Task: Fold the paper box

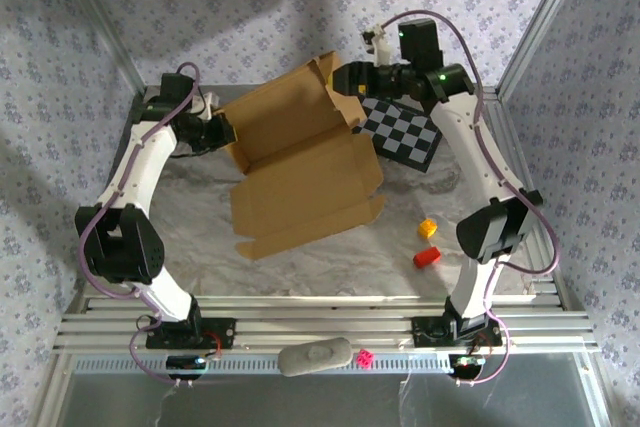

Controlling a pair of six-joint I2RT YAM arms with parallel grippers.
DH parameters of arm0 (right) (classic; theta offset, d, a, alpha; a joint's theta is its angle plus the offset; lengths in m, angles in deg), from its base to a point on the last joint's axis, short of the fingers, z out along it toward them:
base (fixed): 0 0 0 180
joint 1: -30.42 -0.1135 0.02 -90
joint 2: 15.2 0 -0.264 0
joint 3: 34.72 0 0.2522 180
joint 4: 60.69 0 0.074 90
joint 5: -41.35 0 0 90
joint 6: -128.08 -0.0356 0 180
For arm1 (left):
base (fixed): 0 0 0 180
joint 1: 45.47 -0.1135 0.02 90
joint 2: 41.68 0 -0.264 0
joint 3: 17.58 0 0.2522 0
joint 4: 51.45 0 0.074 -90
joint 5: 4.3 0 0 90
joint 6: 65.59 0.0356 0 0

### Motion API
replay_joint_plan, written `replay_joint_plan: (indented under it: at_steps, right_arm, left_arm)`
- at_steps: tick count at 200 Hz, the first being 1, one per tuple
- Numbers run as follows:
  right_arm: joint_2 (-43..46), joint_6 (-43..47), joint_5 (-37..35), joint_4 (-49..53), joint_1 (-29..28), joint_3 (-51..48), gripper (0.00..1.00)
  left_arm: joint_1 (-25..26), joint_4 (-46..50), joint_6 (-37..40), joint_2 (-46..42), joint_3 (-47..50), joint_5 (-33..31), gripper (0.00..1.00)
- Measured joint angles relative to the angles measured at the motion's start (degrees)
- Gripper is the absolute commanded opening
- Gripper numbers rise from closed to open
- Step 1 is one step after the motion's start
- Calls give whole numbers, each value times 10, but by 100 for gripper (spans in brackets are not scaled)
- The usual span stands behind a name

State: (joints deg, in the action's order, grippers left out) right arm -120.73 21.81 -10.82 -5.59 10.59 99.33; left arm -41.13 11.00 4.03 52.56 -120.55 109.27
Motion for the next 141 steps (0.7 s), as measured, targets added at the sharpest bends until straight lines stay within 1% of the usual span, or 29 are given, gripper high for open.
replay_joint_plan:
  at_steps: [25, 56, 77, 110, 124, 141]
  right_arm:
    - [-9, 15, -46, 19, -24, 18, 70]
    - [-8, 35, -132, 36, -49, 18, 71]
    - [-4, 54, -210, 42, -65, 18, 66]
    - [1, 85, -328, 56, -99, 19, 65]
    - [1, 94, -360, 62, -110, 19, 63]
    - [1, 104, -387, 67, -116, 19, 58]
  left_arm:
    - [3, 3, 0, 0, -3, 0, 0]
    - [3, 11, 0, 0, -5, -6, 0]
    - [3, 13, 0, 0, -7, -10, 0]
    - [4, 14, 0, 0, -8, -15, 0]
    - [6, 16, 0, 0, -9, -17, 0]
    - [7, 17, 0, 1, -11, -20, 0]
